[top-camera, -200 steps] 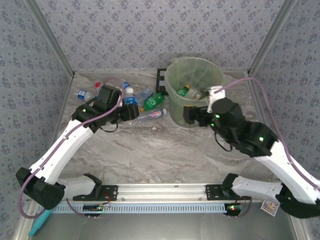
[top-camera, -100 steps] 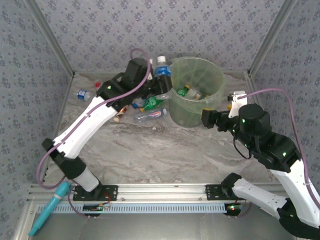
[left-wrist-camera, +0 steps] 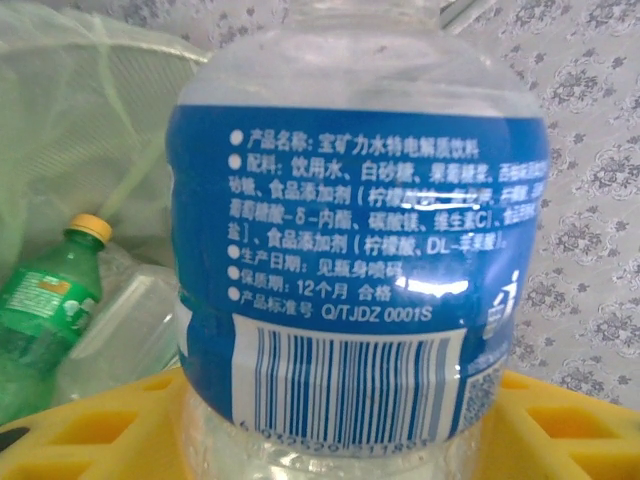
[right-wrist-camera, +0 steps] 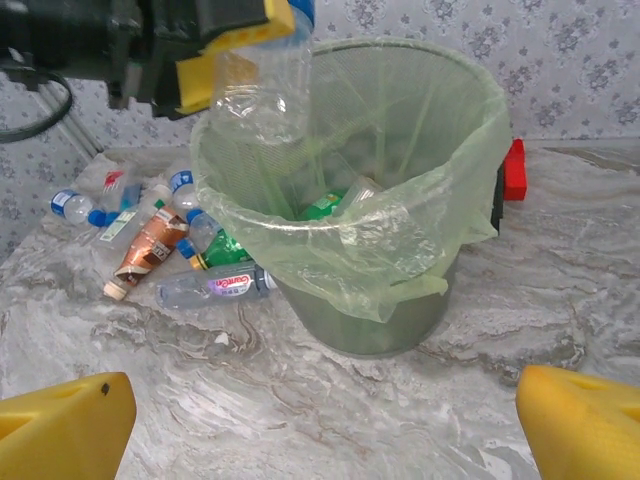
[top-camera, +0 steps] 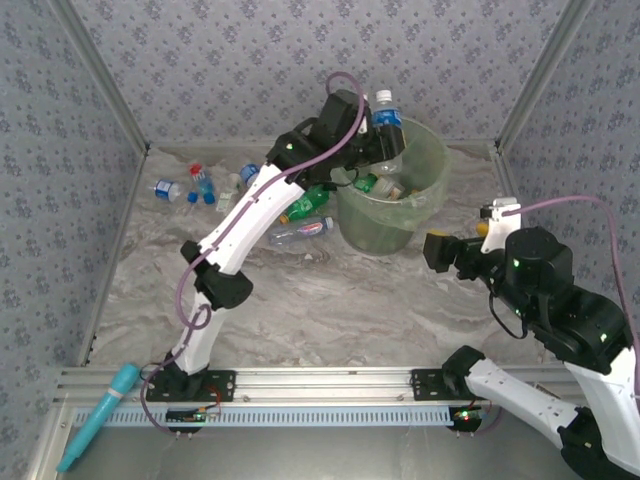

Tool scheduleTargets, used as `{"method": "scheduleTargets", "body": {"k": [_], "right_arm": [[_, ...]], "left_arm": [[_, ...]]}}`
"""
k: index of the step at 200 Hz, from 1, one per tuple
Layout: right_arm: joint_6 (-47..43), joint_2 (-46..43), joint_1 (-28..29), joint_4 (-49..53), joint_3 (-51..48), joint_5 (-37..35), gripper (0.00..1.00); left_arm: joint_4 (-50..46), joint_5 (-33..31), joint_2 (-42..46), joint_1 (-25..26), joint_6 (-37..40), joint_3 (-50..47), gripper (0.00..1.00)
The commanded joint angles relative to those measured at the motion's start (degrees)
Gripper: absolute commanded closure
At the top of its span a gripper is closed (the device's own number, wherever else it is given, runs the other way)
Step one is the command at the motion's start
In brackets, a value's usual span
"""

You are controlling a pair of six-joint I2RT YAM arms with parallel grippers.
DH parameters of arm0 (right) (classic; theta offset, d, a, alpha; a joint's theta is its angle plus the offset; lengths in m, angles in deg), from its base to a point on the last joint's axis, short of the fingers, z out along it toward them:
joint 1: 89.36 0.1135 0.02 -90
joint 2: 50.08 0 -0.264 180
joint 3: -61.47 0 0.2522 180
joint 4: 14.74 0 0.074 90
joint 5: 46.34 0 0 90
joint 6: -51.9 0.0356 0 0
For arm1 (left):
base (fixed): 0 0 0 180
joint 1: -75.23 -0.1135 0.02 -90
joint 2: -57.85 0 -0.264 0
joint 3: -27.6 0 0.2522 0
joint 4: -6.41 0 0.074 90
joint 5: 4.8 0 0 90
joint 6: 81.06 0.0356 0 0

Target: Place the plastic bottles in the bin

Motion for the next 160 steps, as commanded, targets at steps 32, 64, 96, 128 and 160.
{"method": "scheduleTargets", "body": {"k": [32, 64, 96, 128, 160], "right_arm": [[0.06, -1.68, -0.36, 4.04, 1.63, -2.83, 0.00], [-0.10, -1.17, -0.40, 2.70, 0.86, -2.22, 0.00], [-0.69, -0.12, -0.46, 0.75, 0.31, -1.21, 0.00], [-0.51, 1.12, -0.49, -1.24, -0.68, 0.52, 0.00], [0.06, 2.66, -0.49, -2.88, -1.20, 2.55, 0.00]], "left_arm": [[-3.25, 2.02, -1.23, 1.00, -2.02, 3.05, 0.26], [-3.83, 1.17, 0.31, 1.04, -1.43, 2.97, 0.06], [-5.12, -1.00, 3.06, 1.06, -0.02, 2.67, 0.05], [-6.47, -3.86, 7.38, 1.08, 2.55, -0.30, 0.04], [-7.10, -8.10, 13.18, 1.10, 5.62, -6.88, 0.01]]}}
